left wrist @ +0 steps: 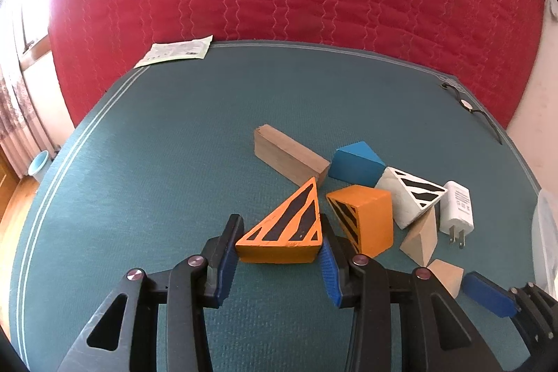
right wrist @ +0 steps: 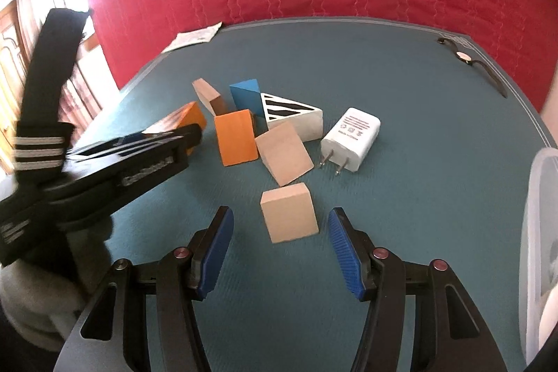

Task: Organize rigid objects
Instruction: 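Grasp the orange striped triangle with the left gripper while the right grasps a wooden cube, then carry the wooden cube to the bowl and release it with the right gripper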

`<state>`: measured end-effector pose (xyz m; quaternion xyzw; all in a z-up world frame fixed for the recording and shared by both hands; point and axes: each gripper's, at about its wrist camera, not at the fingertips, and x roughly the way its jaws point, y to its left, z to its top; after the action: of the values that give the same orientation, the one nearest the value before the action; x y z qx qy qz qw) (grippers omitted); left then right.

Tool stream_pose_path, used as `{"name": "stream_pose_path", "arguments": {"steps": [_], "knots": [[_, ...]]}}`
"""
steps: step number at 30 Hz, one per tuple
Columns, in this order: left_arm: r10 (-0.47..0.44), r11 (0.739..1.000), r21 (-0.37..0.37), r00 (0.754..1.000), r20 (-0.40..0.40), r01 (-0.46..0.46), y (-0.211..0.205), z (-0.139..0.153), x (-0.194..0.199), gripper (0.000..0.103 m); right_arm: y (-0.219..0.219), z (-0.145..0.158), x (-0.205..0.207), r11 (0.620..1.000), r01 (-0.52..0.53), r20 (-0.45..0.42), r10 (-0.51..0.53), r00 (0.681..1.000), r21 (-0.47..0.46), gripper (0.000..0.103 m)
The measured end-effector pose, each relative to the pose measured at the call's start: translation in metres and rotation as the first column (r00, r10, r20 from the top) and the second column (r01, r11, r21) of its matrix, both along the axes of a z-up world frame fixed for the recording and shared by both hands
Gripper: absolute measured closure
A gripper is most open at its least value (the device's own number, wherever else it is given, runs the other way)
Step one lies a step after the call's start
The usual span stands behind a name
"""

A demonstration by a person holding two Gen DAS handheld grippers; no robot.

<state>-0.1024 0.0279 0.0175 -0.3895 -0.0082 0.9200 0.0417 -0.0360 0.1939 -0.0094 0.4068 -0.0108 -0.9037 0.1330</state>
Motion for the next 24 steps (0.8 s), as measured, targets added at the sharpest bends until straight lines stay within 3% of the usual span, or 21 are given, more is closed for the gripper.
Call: {"name": "stream_pose_path", "arguments": {"steps": [5, 10, 24], "knots": [[0.008, 1.000, -0.008, 1.000, -0.013, -0.009, 0.002, 0.000, 0.004, 0.059, -0.005, -0.002, -0.002, 0.999, -0.003, -0.023, 0.004, 1.000, 0.042, 0.049], [0.019, 1.000, -0.010, 1.000, -0.008, -0.019, 0.001, -0.001, 0.005, 0.059, -0.004, -0.002, -0.005, 0.998, 0.018, -0.027, -0.016, 1.000, 0.066, 0.069], [0.018, 1.000, -0.006, 1.000, -0.016, -0.018, 0.005, 0.001, 0.007, 0.059, 0.017, 0.006, 0.016, 0.999, 0.039, -0.044, -0.039, 0.998, -0.008, 0.070]]}}
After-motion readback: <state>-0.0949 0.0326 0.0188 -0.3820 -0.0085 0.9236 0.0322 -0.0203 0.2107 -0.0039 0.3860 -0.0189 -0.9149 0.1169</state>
